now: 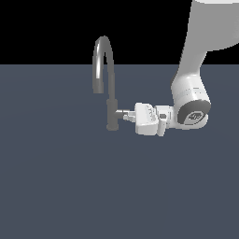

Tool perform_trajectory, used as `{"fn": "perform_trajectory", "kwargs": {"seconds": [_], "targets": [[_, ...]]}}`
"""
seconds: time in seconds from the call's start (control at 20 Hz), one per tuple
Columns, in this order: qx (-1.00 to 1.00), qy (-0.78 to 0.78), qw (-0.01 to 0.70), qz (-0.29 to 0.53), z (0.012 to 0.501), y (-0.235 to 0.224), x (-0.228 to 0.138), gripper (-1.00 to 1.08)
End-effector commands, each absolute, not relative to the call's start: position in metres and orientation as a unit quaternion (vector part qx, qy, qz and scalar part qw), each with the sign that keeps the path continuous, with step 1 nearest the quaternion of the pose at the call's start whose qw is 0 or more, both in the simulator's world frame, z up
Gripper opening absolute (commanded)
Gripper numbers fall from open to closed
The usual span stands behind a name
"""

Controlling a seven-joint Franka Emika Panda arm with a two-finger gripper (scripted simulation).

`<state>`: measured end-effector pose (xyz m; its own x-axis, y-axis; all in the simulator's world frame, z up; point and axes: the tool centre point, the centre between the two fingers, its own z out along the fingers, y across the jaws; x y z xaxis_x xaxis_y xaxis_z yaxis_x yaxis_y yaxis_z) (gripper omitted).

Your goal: Turn on the faucet by rotating a designated handle.

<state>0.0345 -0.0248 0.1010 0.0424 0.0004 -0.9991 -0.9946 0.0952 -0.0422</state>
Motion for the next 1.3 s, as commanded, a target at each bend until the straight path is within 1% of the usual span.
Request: {"fn": "perform_trajectory", "kwargs": {"seconds": [0.0,0.05,0.1,0.7,0.75,0.8,1.25], "targets": [[-0.475,0.523,0.525,0.474,0.068,-0.024,0.023,-1.0],[-0.475,0.523,0.525,0.474,0.068,-0.024,0.023,-1.0],[-0.485,0.512,0.534,0.466,0.093,-0.025,0.034,-1.0],[-0.476,0.523,0.525,0.474,0.041,-0.025,0.039,-1.0],[-0.476,0.523,0.525,0.474,0.041,-0.025,0.039,-1.0],[-0.488,0.504,0.538,0.467,0.077,-0.03,0.047,-1.0],[-0.481,0.515,0.531,0.471,0.047,-0.029,0.058,-1.0]]}}
